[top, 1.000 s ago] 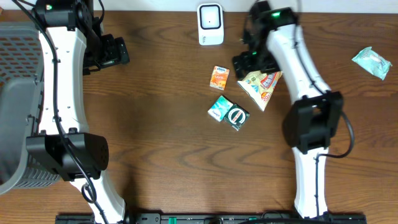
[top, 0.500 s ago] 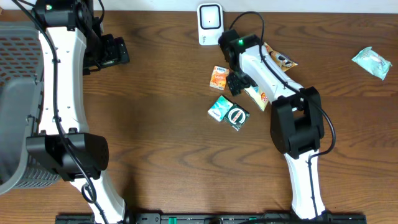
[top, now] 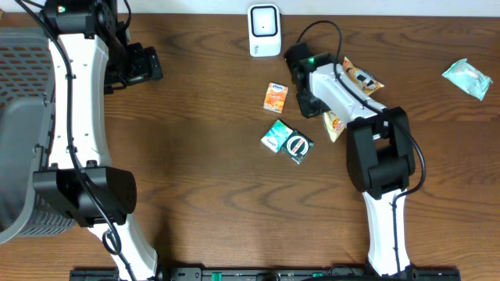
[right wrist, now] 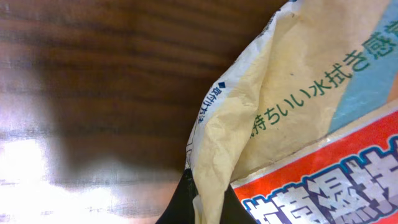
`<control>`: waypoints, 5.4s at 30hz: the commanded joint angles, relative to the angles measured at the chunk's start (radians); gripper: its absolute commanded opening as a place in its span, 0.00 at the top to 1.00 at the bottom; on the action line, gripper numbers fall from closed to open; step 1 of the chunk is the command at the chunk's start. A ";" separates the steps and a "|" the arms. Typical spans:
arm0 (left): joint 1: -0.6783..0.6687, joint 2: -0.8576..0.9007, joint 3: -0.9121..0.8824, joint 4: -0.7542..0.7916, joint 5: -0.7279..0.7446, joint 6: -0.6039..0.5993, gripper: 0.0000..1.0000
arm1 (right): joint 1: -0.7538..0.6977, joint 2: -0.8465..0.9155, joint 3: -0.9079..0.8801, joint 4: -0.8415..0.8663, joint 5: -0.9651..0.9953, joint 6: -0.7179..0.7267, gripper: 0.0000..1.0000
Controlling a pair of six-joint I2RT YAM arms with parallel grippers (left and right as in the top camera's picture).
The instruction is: Scan the item barcode
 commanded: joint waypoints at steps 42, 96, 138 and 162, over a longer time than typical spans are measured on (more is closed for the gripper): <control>0.004 0.006 0.004 -0.003 -0.009 0.006 0.02 | -0.755 -0.283 0.041 -0.202 -0.916 -0.067 0.75; 0.004 0.006 0.004 -0.003 -0.009 0.006 0.02 | -0.447 -0.309 0.021 0.041 -0.485 -0.065 0.37; 0.004 0.006 0.004 -0.003 -0.009 0.006 0.02 | -0.311 -0.206 -0.534 0.613 -0.034 -0.344 0.94; 0.004 0.006 0.004 -0.003 -0.009 0.006 0.02 | -0.389 -0.280 -0.106 0.093 -1.432 -0.134 0.99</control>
